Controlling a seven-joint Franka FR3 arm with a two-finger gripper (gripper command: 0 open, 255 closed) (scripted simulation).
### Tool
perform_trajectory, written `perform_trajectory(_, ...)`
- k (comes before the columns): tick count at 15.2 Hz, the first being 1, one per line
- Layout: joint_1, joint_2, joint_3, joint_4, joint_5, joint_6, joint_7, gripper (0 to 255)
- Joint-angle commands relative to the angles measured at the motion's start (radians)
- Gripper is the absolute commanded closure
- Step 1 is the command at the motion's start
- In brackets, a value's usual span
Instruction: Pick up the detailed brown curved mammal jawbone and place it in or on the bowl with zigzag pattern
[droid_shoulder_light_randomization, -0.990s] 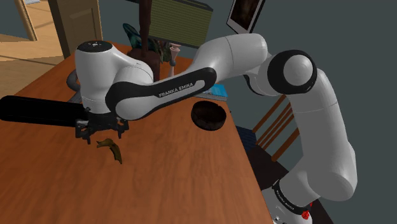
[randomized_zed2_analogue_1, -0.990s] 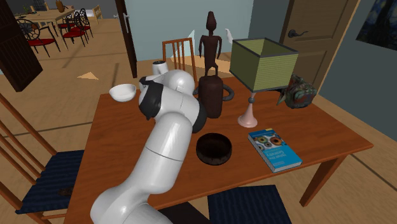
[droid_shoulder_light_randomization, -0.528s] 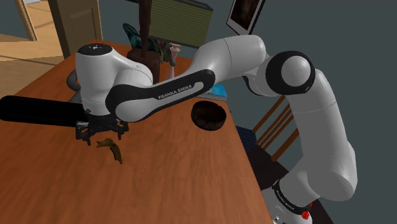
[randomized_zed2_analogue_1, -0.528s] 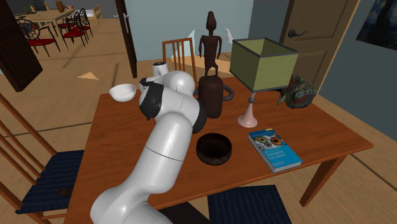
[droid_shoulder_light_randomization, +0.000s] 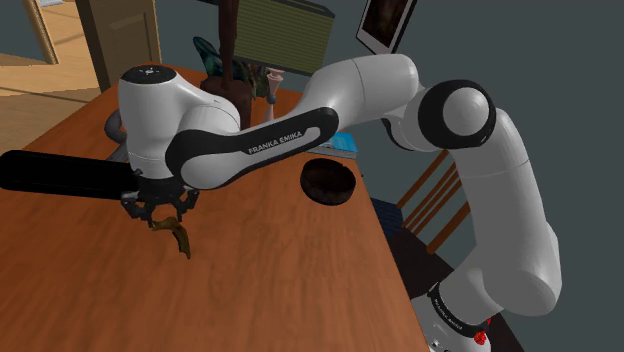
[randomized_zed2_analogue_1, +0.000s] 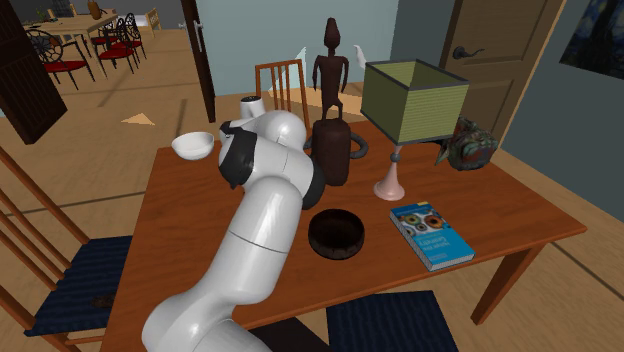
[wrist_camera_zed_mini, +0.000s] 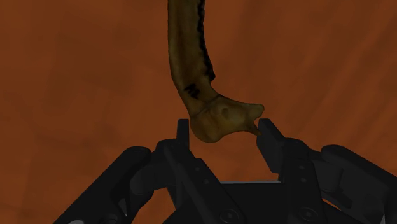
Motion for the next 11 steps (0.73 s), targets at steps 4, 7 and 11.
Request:
perform_trajectory(4, -0.002, -0.003, 0.004, -0.005, 0.004, 0.000, -0.001, 255)
perform_trajectory(7, -0.005, -0.020, 0.016, 0.007, 0.017, -0.026, -0.008, 255)
perform_trajectory(11, -0.008, -0.042, 0.030, 0.025, 0.034, -0.062, -0.019, 255)
